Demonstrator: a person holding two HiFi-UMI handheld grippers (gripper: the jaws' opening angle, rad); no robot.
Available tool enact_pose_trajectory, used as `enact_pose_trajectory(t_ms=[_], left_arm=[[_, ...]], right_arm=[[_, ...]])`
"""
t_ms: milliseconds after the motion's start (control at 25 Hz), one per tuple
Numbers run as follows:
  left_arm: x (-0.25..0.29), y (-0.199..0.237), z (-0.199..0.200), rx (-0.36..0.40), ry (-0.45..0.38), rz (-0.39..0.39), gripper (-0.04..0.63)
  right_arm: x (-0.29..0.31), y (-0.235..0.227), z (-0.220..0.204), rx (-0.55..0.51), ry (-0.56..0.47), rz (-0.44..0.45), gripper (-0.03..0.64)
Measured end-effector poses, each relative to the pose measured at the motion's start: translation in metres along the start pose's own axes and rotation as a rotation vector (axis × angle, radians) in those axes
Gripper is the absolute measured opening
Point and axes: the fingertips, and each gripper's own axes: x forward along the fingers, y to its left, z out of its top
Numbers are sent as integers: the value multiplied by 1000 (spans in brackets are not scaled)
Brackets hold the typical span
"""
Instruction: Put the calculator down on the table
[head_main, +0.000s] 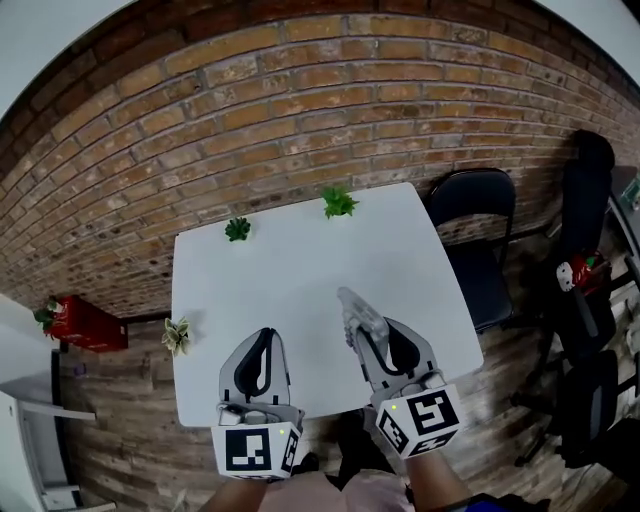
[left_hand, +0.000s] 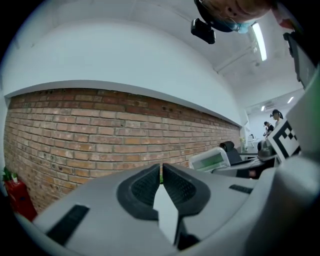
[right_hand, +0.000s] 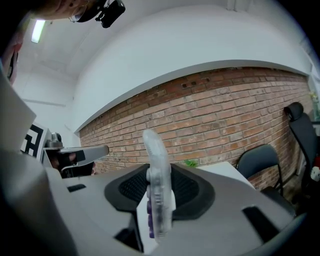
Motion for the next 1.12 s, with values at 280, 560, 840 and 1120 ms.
enact_pose_trajectory(t_ms=[280,560,840,1120], left_arm=[[32,-4,23,29,-20,71,25],[36,22,42,30,-57,168,25],[40,60,37,17,-63,222,25],[50,93,17,-26,-29,248,25]], right_arm=[[34,-26,29,-6,-15,96,130],[66,-16,56,-50,-35,180,130],[102,-2,54,-82,0,207,130],[137,13,25,-96,101,228,130]])
